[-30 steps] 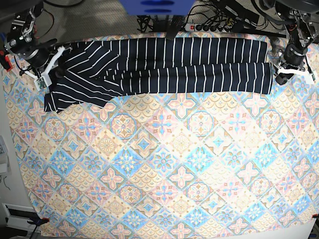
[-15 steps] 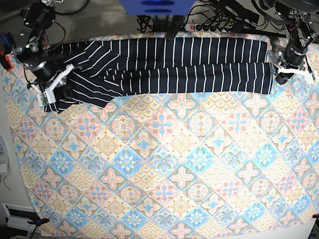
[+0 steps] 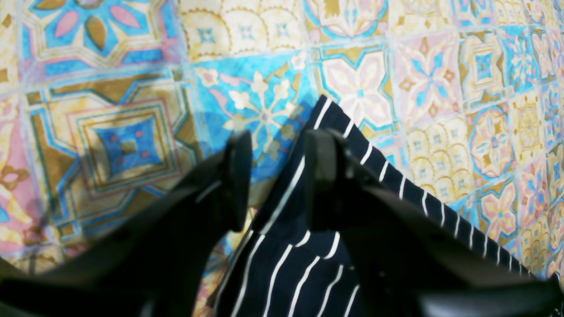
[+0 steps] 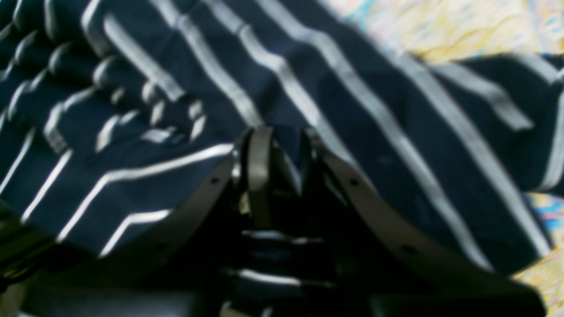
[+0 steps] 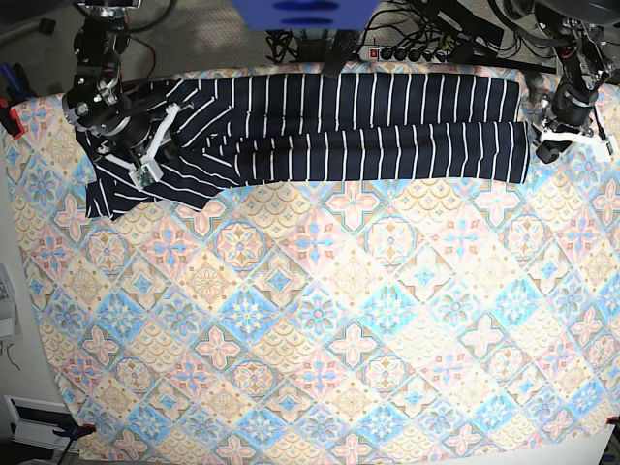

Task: Fold the T-shirt properly
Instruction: 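Tuck the loose sleeve fabric under with the right gripper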

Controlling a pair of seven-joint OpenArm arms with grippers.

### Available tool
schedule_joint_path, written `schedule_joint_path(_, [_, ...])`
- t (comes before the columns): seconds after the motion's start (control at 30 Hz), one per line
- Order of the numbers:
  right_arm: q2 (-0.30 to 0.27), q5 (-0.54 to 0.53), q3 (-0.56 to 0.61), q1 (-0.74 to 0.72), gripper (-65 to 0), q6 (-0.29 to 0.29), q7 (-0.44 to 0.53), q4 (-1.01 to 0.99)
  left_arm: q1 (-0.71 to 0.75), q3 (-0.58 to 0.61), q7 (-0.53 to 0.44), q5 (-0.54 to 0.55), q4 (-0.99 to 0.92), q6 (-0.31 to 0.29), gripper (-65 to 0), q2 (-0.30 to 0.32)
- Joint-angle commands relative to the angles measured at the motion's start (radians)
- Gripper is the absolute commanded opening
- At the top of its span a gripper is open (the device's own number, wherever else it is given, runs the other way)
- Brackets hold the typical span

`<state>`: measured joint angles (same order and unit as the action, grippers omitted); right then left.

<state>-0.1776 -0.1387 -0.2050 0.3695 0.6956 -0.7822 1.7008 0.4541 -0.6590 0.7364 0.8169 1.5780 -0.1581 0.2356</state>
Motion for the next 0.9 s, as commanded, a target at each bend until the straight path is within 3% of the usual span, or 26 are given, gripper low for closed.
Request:
schedule_joint_path(0.0, [-0.007,-0.016,-0.003,0.010,-54.8,0.002,0.020,0.015,-0.002,-0.009,-0.016,0.012,0.015,-0.007,-44.6,0.017])
schedule_joint_path(0.1, [-0.023,-0.016,0.006,0.046,-54.8,0.002,0.016,0.015,-0.004,-0.008,-0.016,0.011,0.015,-0.007,-44.6,0.017])
schedule_joint_path(0.3, [-0.061,-0.014,0.049,0.058,-54.8,0.003,-0.090,0.025,-0.005,-0.008,-0.018,0.011,0.015,-0.007,-44.6,0.017])
schedule_joint_path(0.5, [-0.058,-0.016,0.006,0.099,-54.6,0.000,0.010,0.135,-0.005,-0.008,-0.018,0.011,0.015,-0.007,-44.6,0.017])
schedule_joint_path(0.77, [-0.055,-0.016,-0.029,0.092,-53.9,-0.001,0.017,0.155,-0.005,-0.008,-0.018,0.011,0.015,-0.007,-44.6,0.017])
schedule_joint_path(0.87, [-0.055,-0.014,-0.026,0.064,-50.8,-0.001,-0.003,0.153,-0.005,-0.008,-0.018,0.011,0.014,-0.007,-44.6,0.017])
